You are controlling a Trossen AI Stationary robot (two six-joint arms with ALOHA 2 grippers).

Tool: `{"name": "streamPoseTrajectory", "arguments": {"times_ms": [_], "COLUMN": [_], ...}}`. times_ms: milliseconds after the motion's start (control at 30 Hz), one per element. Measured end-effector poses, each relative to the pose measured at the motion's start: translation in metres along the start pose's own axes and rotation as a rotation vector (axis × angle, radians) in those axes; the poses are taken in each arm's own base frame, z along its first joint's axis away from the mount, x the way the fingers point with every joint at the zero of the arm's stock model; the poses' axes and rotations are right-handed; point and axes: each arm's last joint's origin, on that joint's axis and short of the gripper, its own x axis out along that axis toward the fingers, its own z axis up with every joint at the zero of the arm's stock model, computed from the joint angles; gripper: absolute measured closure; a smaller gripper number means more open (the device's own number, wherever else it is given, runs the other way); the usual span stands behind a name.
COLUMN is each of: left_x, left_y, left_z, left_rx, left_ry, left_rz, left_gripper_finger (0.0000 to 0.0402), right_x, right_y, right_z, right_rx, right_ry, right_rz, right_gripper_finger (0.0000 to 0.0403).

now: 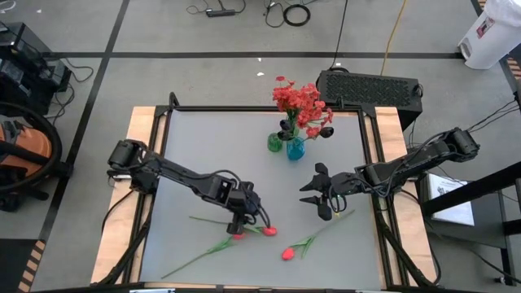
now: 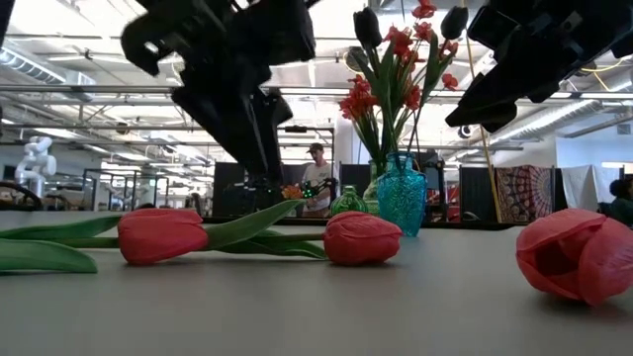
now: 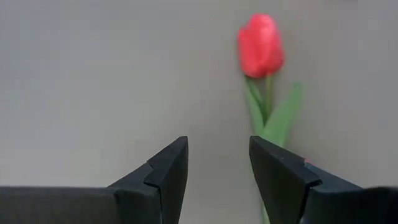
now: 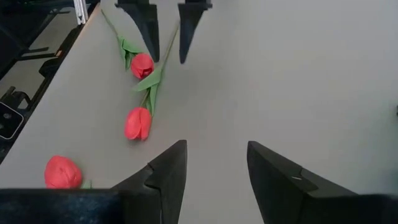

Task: Sort flowers into vase by color
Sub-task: Put the top pink flower into the bottom green vase

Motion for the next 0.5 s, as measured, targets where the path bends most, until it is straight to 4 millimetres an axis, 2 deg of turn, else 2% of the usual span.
{"name": "streamPoseTrajectory", "arguments": {"times_ms": [100, 267, 500], "left_x": [0.012, 0.028, 0.030], "left_y": [0.000, -0.012, -0.032], "left_z": [-0.002, -0.006, -0.007], "left_rx": [-0.051, -0.077, -0.043], "left_ry": [0.017, 0.044, 0.045], "left_rz": [0.011, -0.002, -0.031], "left_gripper_finger": [0.0224, 0.0224, 0.0224], "right_x": [0.000, 0.000, 0.000], "right_y": [0.000, 0.000, -0.001], "right_z": [0.000, -0.001, -0.001], "right_rx": [0.000, 0.009, 0.008], "right_ry": [-0.001, 0.005, 0.014], "right_rz": [0.000, -0.002, -0.005], "right_gripper_finger": [0.0243, 0.0243, 0.0243]}}
